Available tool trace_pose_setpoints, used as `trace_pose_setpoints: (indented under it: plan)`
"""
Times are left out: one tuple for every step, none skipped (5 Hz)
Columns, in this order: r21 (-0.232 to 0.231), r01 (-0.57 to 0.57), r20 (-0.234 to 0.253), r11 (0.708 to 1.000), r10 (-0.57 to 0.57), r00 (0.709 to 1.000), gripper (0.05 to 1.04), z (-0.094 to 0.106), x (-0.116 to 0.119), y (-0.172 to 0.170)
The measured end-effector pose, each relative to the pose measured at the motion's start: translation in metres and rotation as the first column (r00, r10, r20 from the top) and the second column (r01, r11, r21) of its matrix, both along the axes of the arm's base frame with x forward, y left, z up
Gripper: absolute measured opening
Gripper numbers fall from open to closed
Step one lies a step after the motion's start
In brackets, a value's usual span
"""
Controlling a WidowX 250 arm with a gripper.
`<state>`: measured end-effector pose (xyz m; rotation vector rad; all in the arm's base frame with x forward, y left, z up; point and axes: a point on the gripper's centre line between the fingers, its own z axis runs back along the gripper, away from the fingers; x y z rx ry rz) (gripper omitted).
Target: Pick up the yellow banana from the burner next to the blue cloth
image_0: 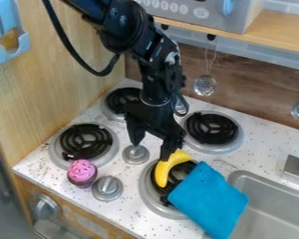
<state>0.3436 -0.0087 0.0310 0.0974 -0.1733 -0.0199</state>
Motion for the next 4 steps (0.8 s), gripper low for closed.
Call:
trace_pose_setpoints:
  plan:
    - [0.000, 0.005, -0.036, 1.000, -0.005, 0.999, 1.000, -0.013, -0.004, -0.001]
    - [-0.035, 0.064, 0.008, 0.997, -0.064, 0.998, 1.000, -0.017, 0.003, -0.007]
    - [-0.033, 0.067, -0.033, 0.997, -0.068, 0.997, 1.000, -0.046, 0.016, -0.009]
    - [-0.043, 0.096, 0.021, 0.994, -0.095, 0.995, 1.000, -0.046, 0.027, -0.012]
